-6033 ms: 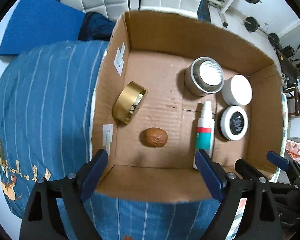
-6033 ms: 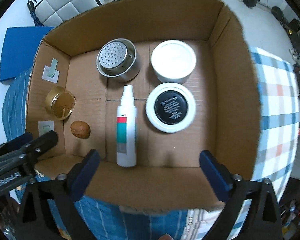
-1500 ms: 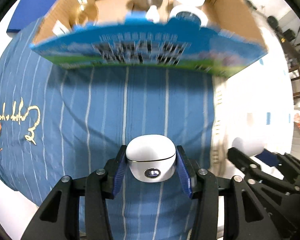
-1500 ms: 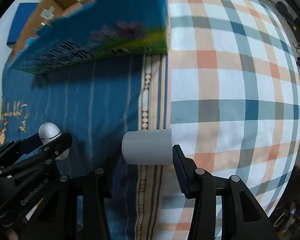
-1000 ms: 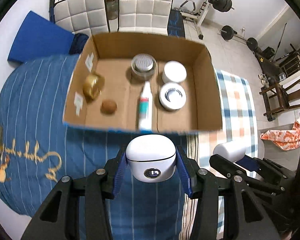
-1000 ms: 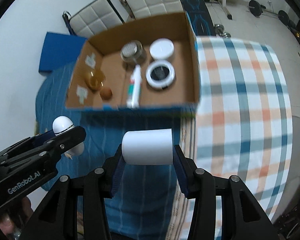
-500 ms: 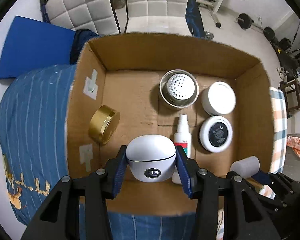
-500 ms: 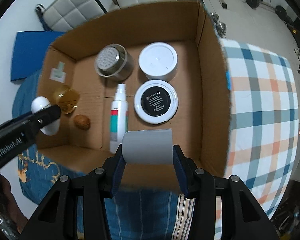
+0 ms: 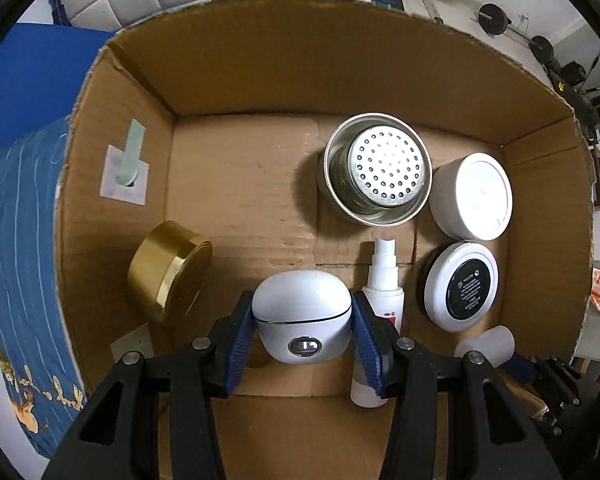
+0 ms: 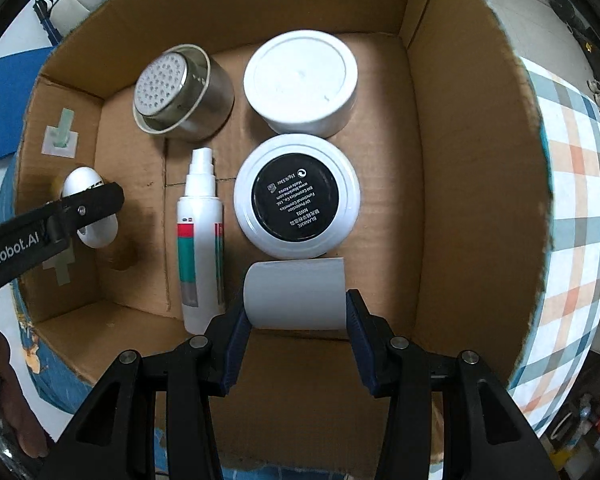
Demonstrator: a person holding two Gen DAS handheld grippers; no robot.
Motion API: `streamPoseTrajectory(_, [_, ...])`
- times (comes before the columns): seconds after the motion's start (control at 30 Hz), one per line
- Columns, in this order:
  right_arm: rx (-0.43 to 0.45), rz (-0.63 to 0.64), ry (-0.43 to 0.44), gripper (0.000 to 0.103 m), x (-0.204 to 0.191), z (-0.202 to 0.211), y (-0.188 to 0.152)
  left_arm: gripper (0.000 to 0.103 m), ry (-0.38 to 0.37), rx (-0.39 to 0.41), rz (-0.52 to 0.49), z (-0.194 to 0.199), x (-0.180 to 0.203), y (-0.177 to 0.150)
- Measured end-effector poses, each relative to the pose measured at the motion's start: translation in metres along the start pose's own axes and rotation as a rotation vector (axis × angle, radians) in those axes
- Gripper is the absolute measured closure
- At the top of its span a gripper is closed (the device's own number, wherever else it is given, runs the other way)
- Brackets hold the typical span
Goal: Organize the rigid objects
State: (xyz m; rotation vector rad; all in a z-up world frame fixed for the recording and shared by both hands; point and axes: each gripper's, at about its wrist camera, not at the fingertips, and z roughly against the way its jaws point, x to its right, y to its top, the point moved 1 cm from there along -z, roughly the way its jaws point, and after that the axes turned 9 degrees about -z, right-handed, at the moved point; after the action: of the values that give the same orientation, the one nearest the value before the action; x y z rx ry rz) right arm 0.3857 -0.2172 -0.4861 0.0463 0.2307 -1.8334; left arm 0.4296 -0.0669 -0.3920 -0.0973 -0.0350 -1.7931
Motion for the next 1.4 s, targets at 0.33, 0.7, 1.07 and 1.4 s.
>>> streamPoseTrajectory(0.33, [-0.053,-0.011,-0.024,0.042,0.006,-0.011,0.005,0.057,0.014,0.003,0.02,0.006,-0.004,-0.001])
streamPoseTrajectory(0.7, [0.022,0.012,-0.019,0.002,-0.01,0.017,-0.007,0.014,0.06,0.096,0.041,0.053,-0.013,-0.029])
streamPoseTrajectory(1.07, [0.174,0.023,-0.049,0.0,-0.001,0.079,-0.033,0.013,0.09,0.206,0.054,0.11,-0.009,-0.087])
streamPoseTrajectory(1.4, [0.342,0.059,0.044,0.0,0.01,0.167,-0.114,0.013,0.124,0.42,0.05,0.214,0.018,-0.166])
